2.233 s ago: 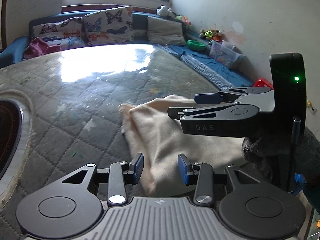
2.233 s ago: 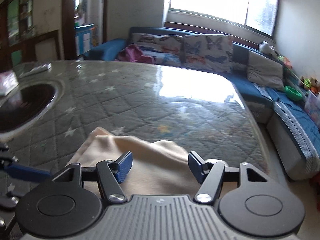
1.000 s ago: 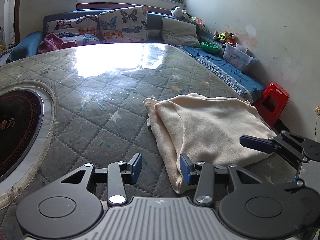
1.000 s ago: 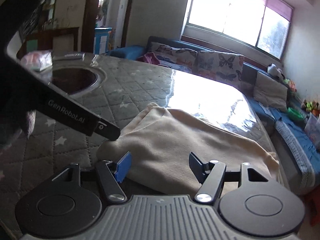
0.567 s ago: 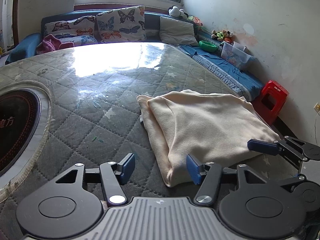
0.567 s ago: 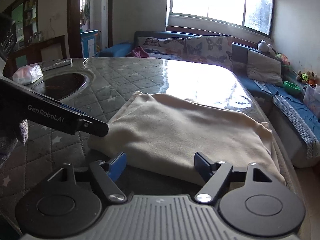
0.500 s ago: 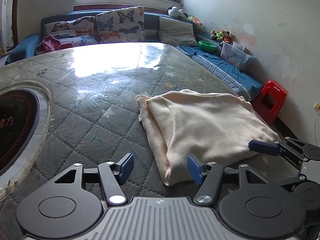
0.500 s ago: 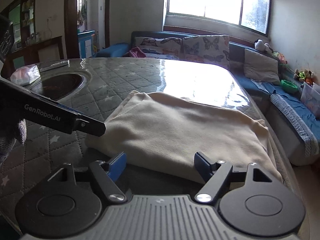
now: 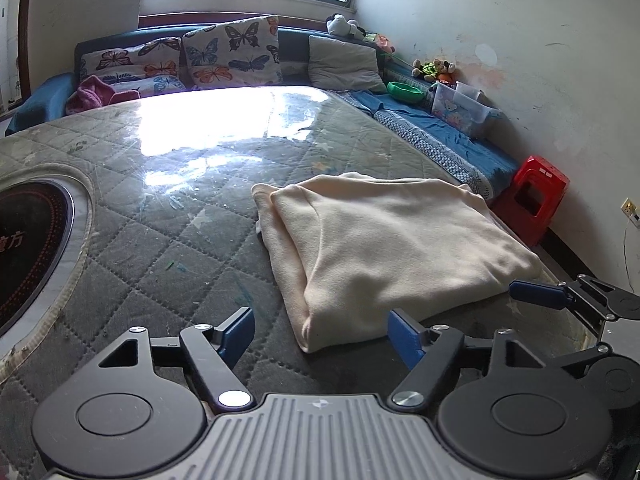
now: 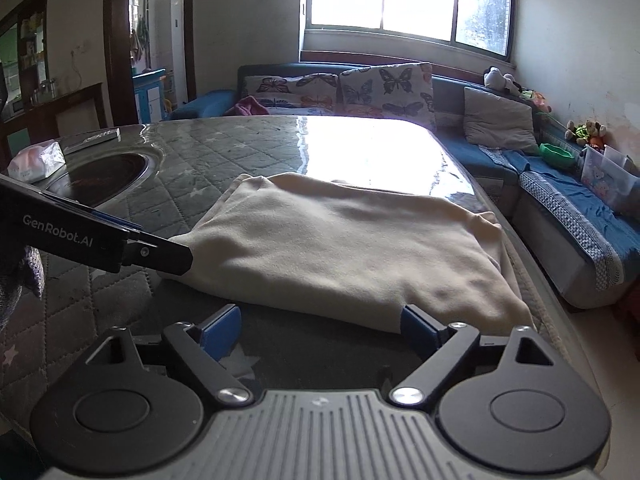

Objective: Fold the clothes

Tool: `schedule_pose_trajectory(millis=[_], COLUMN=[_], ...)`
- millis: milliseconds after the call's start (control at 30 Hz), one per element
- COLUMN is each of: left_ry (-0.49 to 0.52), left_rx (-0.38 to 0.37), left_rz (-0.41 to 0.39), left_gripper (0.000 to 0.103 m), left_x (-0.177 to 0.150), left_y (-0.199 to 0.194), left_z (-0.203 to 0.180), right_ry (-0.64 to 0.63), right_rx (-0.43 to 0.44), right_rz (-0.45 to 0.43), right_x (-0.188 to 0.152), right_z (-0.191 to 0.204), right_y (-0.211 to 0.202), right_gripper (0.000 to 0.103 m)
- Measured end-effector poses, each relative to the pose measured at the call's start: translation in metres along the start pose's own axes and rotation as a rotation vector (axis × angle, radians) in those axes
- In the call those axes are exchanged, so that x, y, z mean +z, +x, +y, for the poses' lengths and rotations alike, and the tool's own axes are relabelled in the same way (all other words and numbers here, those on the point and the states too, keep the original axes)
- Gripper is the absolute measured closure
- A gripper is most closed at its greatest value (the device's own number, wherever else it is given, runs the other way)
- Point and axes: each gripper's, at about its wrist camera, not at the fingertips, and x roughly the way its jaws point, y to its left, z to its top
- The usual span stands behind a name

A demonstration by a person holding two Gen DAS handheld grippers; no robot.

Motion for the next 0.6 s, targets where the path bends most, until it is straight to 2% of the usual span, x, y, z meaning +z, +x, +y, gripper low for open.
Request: schedule_pose_trajectory(millis=[267,600], left_ry=[0.003,0.019], left_rx=[0.005,0.007], left_rz=[0.002,-0.006], left_gripper=[0.016,0.008], left_x=[-0.006,-0.012], left_y=[-0.004,-0.010], left_z=[-0.003,-0.012], right_ry=[0.014,0.043], right_rx=[-0.036,-0.076], right_rz=[-0.004,-0.014], right_x=[-0.006,-0.012], right_z=[0.000,-0.004], right_y=[-0.006,-0.012], right_gripper=[0.002,0.000])
